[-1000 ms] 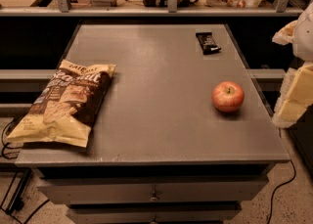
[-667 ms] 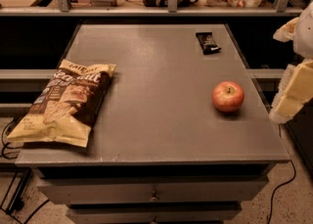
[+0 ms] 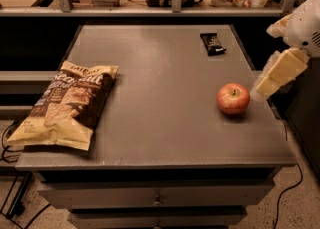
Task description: Move rxbar chocolate near brown chip bag
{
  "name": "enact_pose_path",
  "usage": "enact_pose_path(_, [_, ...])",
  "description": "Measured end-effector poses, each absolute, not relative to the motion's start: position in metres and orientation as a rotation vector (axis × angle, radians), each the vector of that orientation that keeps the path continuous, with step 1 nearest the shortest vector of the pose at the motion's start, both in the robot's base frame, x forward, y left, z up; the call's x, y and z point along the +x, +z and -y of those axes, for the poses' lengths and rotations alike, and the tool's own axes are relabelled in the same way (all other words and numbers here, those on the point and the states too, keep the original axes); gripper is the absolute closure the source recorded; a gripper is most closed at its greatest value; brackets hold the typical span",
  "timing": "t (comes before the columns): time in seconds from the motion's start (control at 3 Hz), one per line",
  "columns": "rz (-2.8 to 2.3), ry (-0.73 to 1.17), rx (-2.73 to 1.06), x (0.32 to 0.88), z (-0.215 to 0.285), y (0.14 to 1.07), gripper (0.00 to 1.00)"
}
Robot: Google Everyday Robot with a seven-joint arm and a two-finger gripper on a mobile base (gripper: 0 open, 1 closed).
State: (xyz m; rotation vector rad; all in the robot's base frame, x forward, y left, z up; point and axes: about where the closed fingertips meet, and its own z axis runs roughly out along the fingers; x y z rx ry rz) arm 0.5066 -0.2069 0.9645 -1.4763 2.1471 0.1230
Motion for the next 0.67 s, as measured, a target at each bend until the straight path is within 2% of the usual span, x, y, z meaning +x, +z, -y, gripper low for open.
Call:
enact_pose_path(0.33, [-2.129, 0.171, -1.355, 0.5581, 0.2067, 0.9629, 0.0])
enact_pose_path(0.67, [-2.124, 0.17, -1.355, 0.5601, 0.2068, 0.9642, 0.0])
